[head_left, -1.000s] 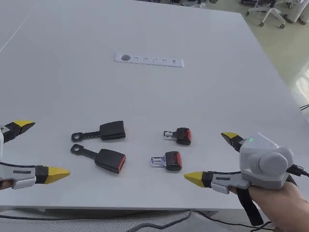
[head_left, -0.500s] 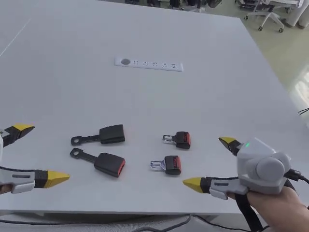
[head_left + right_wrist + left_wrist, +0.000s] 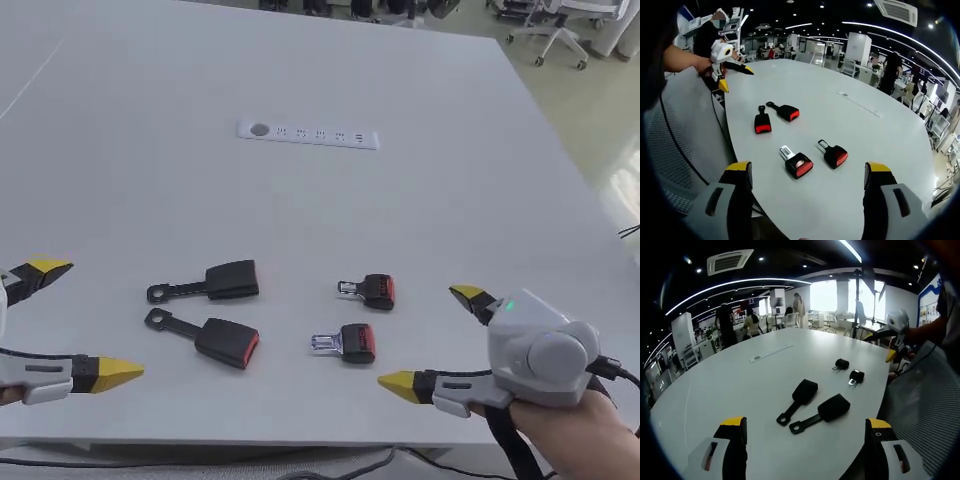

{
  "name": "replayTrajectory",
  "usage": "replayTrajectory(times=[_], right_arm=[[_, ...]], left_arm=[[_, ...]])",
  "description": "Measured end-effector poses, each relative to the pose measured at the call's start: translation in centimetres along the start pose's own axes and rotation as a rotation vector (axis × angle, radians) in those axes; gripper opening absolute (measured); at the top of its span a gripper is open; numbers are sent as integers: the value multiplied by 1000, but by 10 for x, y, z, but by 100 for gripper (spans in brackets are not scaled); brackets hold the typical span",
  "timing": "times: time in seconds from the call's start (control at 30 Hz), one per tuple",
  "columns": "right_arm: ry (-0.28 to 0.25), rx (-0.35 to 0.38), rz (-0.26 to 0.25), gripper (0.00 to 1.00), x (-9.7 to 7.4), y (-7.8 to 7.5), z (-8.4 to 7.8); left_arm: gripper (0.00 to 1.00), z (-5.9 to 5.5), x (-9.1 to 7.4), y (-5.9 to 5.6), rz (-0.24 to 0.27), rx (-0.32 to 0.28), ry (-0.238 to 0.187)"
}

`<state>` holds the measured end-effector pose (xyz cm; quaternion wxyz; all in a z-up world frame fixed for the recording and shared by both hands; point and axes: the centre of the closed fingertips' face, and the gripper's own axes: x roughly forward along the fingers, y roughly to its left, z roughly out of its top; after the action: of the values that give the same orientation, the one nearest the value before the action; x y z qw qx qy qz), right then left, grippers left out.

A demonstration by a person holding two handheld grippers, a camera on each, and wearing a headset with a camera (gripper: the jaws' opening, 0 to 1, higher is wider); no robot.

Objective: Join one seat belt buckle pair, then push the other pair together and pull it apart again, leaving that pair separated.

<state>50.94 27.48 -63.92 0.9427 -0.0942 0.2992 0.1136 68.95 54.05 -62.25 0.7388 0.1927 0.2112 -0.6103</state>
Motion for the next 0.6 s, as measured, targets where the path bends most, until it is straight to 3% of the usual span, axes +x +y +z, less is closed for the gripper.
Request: replayTrajectory(times=[0.6], right_arm=[[3,-21,10,91,5,-5,4]], left_arm=[[98,-1,1,1,-5,11,16]])
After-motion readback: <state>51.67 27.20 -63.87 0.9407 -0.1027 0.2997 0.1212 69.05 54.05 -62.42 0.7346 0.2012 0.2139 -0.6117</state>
